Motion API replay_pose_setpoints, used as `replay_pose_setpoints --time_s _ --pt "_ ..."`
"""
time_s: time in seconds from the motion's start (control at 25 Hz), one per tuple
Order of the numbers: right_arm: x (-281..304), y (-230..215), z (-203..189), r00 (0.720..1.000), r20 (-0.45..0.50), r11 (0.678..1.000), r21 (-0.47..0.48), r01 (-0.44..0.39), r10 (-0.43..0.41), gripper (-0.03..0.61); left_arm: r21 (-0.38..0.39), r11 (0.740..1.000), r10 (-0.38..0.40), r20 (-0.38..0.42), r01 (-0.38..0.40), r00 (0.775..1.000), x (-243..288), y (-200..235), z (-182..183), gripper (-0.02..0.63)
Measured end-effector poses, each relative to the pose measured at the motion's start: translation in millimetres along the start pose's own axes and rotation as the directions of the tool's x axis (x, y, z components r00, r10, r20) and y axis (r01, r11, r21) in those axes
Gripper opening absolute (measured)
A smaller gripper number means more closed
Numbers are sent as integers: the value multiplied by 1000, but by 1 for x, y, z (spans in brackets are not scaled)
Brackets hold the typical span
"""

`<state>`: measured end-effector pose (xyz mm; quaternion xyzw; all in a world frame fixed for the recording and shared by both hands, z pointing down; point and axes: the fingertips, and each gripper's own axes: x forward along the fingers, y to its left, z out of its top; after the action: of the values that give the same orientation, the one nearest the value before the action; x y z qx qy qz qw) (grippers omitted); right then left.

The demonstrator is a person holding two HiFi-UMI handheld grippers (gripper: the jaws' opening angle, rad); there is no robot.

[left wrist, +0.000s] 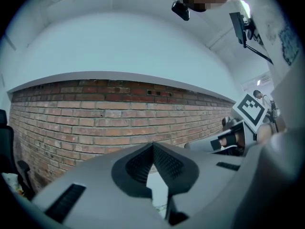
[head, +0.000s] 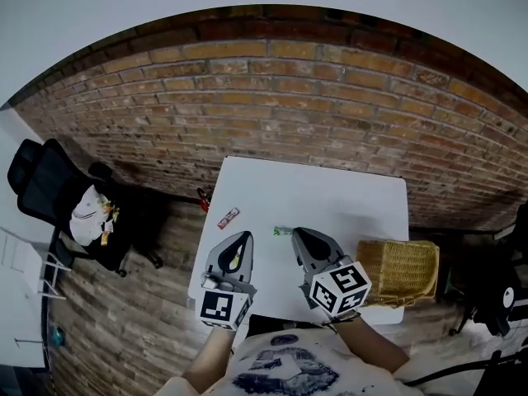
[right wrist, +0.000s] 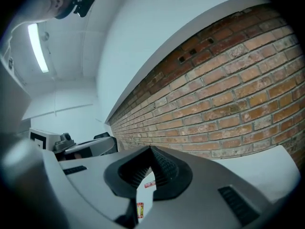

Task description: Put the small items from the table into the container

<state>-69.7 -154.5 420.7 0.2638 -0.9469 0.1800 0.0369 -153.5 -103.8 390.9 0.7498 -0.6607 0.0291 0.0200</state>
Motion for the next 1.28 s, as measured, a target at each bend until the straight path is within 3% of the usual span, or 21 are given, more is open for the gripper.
replay_pose_setpoints --time_s 0.36,0.64,1.28 --pt "27 -1 -11 983 10 984 1 181 -181 20 -26 983 -180 -6 180 984 17 28 -16 48" --pt "29 -1 -20 960 24 961 4 278 -278 20 -38 962 -269 -8 269 963 25 40 -32 48" --pt "48 -42 -38 933 -38 932 -76 355 -359 21 -45 947 -319 -35 318 947 64 43 -65 48"
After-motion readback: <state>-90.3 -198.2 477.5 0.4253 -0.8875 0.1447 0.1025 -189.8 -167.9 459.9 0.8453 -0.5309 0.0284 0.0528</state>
